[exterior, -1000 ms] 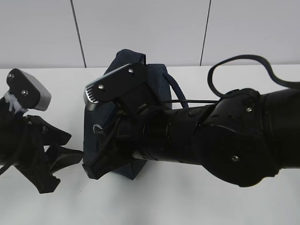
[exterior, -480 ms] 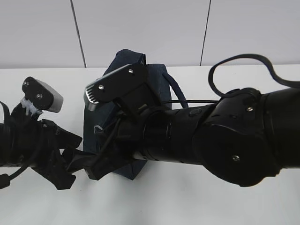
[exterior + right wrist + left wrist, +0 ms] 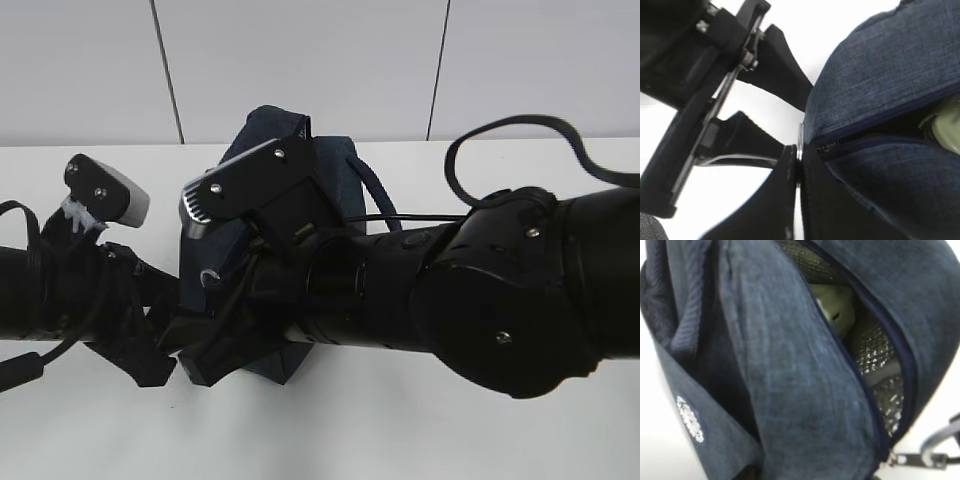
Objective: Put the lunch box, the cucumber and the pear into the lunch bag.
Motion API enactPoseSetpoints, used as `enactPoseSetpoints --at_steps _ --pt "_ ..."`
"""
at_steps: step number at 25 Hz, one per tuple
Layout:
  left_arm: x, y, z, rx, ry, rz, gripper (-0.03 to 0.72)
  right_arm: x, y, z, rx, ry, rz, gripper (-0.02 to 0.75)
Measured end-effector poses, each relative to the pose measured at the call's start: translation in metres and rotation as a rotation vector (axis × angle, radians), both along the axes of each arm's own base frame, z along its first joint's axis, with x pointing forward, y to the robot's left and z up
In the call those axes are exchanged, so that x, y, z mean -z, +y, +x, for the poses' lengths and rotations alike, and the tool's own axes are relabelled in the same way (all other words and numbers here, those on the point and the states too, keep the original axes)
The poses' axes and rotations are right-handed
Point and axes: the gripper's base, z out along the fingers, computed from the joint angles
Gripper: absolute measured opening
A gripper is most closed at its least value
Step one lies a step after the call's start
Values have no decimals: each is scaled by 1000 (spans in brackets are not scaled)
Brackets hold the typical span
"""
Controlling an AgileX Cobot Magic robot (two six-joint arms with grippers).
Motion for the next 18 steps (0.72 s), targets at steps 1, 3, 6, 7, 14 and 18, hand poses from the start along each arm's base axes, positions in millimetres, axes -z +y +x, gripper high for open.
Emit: enactPoseSetpoints --at_steps 1,3,6,7,14,18 --pt "2 -1 1 4 7 -2 344 0 0 0 0 0 0 6" --pt "4 -2 3 11 17 -7 189 0 0 0 0 1 -1 6" --pt "4 -3 3 14 19 -10 27 0 0 0 0 5 -5 5" --pt "4 -3 3 15 19 -11 9 -2 1 1 -1 4 -4 6" --pt "4 -3 2 16 19 -13 -8 -28 11 11 -3 -12 12 6" --pt "4 -3 2 17 20 -15 -8 -42 7 26 25 -37 20 6"
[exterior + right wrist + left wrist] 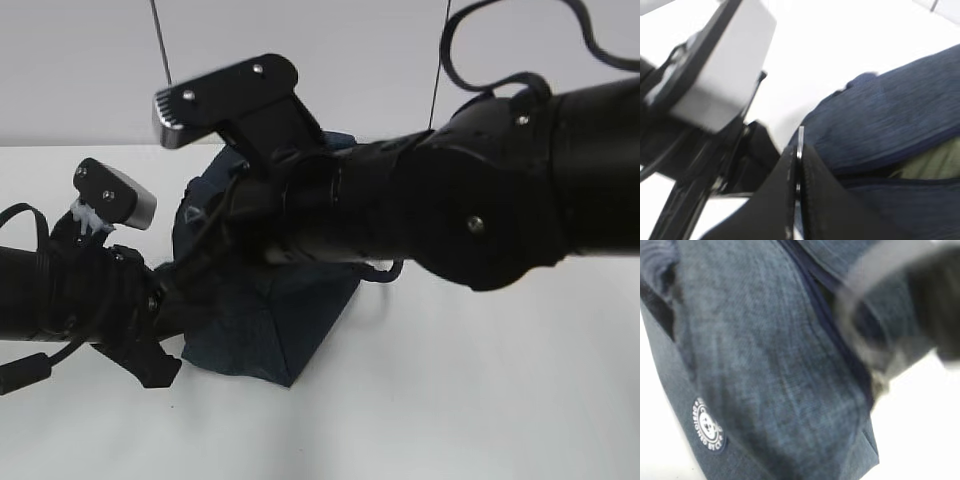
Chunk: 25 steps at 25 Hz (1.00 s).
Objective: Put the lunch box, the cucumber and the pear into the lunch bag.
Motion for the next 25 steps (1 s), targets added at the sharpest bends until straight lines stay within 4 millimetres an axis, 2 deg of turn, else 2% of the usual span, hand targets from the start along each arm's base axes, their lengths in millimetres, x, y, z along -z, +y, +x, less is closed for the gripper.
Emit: enactPoseSetpoints --at_steps 11,18,25 --pt "7 1 -9 17 34 -10 -10 -28 -48 70 213 -50 43 6" --pt "10 2 -13 24 50 -12 -12 -21 -52 126 290 -5 1 6" --pt "10 2 -13 24 50 -12 -13 2 -71 195 397 100 -38 6"
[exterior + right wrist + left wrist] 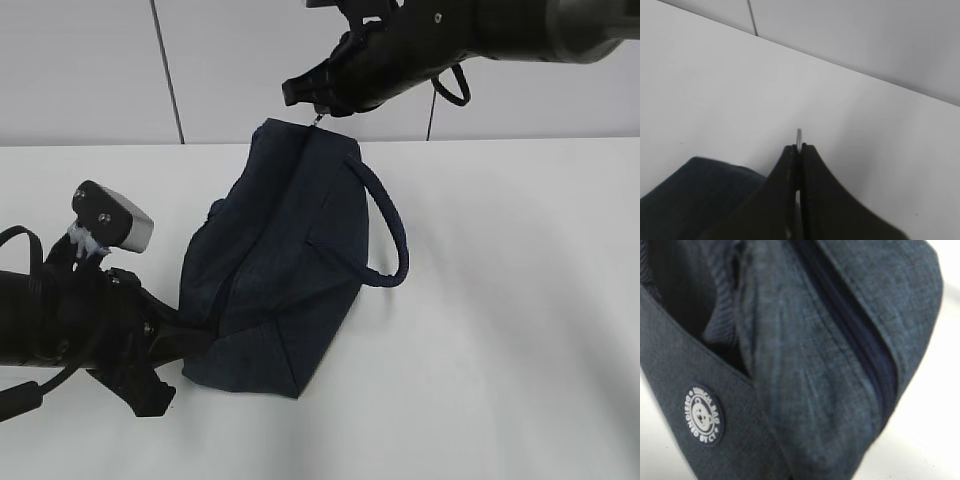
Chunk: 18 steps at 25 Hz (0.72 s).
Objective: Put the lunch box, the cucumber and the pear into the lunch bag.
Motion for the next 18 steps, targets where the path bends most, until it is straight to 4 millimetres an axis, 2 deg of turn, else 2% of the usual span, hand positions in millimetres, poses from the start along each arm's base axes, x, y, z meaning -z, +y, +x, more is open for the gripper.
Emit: enactPoseSetpoints --at_steps 2,6,8,10,13,15,18 --pt "0 0 0 -1 0 1 -13 14 -3 16 23 53 1 6" --pt "0 0 0 -1 0 1 -13 42 -3 32 40 148 1 6" --pt "0 0 0 -1 0 1 1 39 -2 34 38 144 12 6" --pt "-2 0 0 2 -7 -5 59 33 -1 35 36 130 28 6" --pt "-16 1 -6 12 -56 -37 245 28 0 36 33 126 38 6" --pt "-36 2 -10 13 -129 -67 334 28 0 36 30 134 37 6" --pt "-73 7 -5 -105 -215 -117 377 28 1 35 30 140 52 6"
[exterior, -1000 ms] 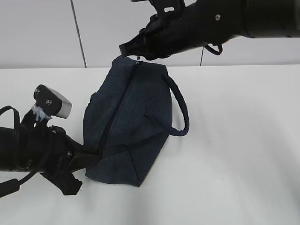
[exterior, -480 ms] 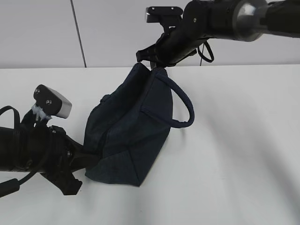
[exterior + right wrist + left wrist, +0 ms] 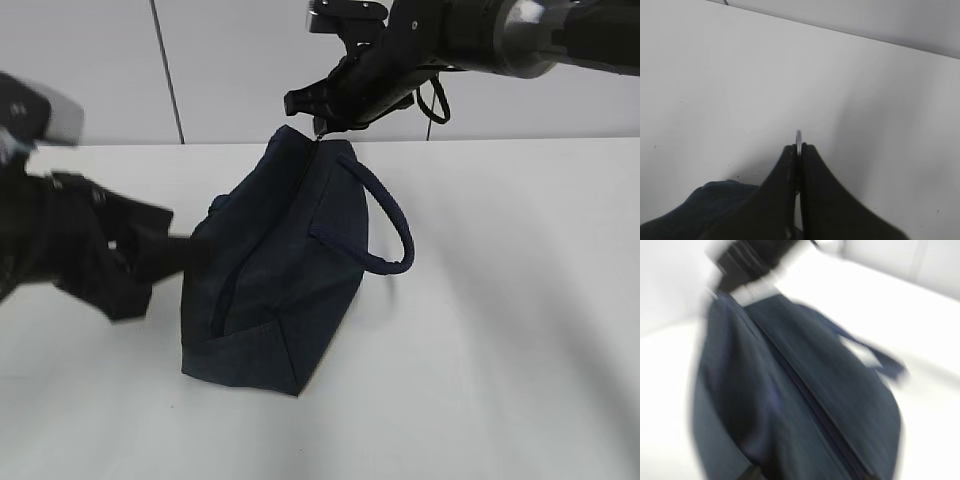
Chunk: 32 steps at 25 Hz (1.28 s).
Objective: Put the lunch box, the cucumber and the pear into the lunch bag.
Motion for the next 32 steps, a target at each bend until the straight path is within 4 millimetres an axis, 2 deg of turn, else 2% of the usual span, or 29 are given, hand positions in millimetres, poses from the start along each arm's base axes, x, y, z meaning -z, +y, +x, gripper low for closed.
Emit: enactPoseSetpoints --at_steps 3,6,10,14,18,24,30,32 --pt "-38 -1 20 -118 -41 -96 387 0 -1 0 0 6 0 6" --pt "-57 -10 49 -198 8 -196 389 1 0 0 -1 11 2 6" --pt "-43 -30 88 -167 104 -210 372 -1 0 -1 -2 11 3 6" --pt "-24 -40 113 -164 144 -172 361 -11 -1 -3 -4 -5 11 6" --pt "-18 -43 121 -158 152 -162 361 -14 -1 -4 -4 -6 15 6" --pt "-18 -45 123 -155 160 -175 360 -14 -1 -4 -4 -6 15 6" --pt "-8 -58 134 -162 172 -165 356 -14 -1 -4 -2 0 24 6" --pt "-8 -62 139 -168 171 -174 332 -13 -1 -4 -3 4 22 6"
